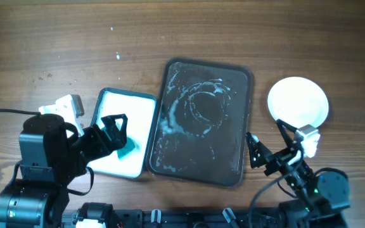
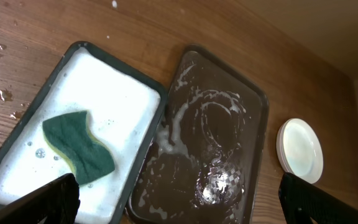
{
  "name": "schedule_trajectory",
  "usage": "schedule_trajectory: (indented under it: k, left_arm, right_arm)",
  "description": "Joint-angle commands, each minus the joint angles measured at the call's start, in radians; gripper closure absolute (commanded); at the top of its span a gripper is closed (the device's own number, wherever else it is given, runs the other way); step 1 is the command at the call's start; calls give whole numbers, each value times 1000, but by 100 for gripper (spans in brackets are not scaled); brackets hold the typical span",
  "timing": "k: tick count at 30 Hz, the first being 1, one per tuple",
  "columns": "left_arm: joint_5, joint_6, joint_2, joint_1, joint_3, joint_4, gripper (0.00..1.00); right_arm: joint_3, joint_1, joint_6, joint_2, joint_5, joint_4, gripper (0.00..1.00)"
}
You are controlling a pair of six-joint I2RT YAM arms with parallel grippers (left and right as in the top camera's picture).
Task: Clean dirty plates on tray and stack at the side
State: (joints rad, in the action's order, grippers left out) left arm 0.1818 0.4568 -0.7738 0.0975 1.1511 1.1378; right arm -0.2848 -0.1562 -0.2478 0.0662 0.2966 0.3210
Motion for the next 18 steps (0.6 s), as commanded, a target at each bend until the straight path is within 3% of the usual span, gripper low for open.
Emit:
schedule_trajectory:
  k: [1,7,18]
  left_arm:
    - [8,-8,1,-5,11,-3,0]
    - [8,-8,1,-5,11,-3,0]
    - [8,-8,1,-5,11,-3,0]
  right_arm:
    - [101,60,90,-62,-19,-97,0]
    - [280,65,92,-63,-35,-364,0]
    - [280,65,90,-62,-37,-343,0]
